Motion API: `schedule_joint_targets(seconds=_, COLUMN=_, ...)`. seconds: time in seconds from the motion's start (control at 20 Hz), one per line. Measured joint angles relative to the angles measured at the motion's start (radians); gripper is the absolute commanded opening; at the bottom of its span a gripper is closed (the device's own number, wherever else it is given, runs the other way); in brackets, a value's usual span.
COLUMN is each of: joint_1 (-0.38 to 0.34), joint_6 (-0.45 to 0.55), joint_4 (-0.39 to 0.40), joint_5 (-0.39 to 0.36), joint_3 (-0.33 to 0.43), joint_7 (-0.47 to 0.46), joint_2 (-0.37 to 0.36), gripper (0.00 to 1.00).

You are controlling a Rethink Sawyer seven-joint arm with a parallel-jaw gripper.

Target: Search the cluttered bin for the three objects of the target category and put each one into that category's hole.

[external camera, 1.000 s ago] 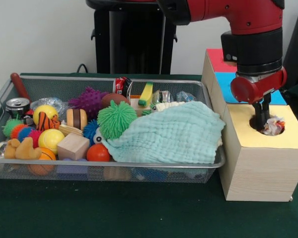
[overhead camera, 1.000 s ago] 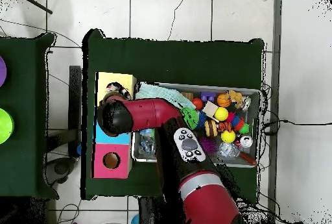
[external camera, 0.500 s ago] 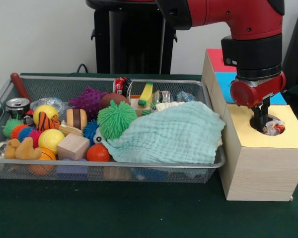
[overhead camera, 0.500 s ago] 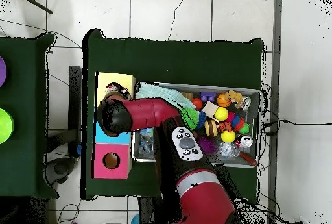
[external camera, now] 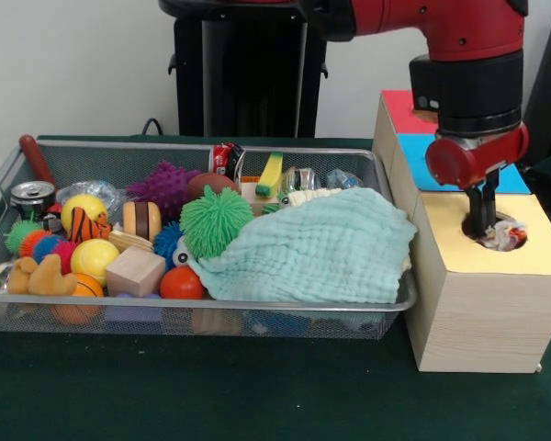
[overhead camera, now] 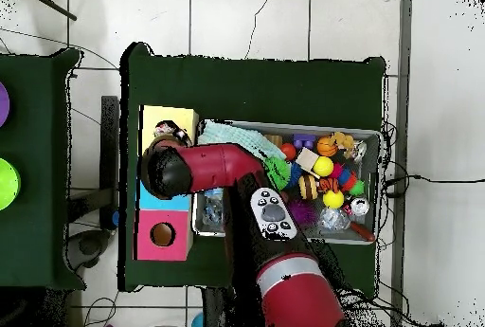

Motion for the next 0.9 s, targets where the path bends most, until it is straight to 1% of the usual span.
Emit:
schedule_joint_targets(seconds=0.1, joint_1=0.000, joint_6=0.013, joint_4=0.005, joint_5=0.000, joint_3=0.000, joint_7=0.000, joint_2=-0.013, gripper=0.00)
schedule_joint_targets(seconds=0.2, joint_1=0.000, joint_6=0.048, joint_4=0.013, joint_5=0.000, joint_3=0.000, joint_7=0.000, joint_2=-0.042, gripper=0.00)
schedule_joint_targets(seconds=0.5, joint_1=0.000, joint_6=0.179, joint_4=0.039, joint_5=0.001, joint_3=0.000, joint_7=0.000, joint_2=-0.121, gripper=0.00)
schedule_joint_targets(seconds=0.65, joint_1=0.000, joint_6=0.206, joint_4=0.049, joint_5=0.001, joint_3=0.000, joint_7=0.000, joint_2=-0.144, gripper=0.00)
schedule_joint_targets(seconds=0.9, joint_1=-0.004, joint_6=0.207, joint_4=0.060, joint_5=0.001, joint_3=0.002, joint_7=0.000, joint_2=-0.153, gripper=0.00)
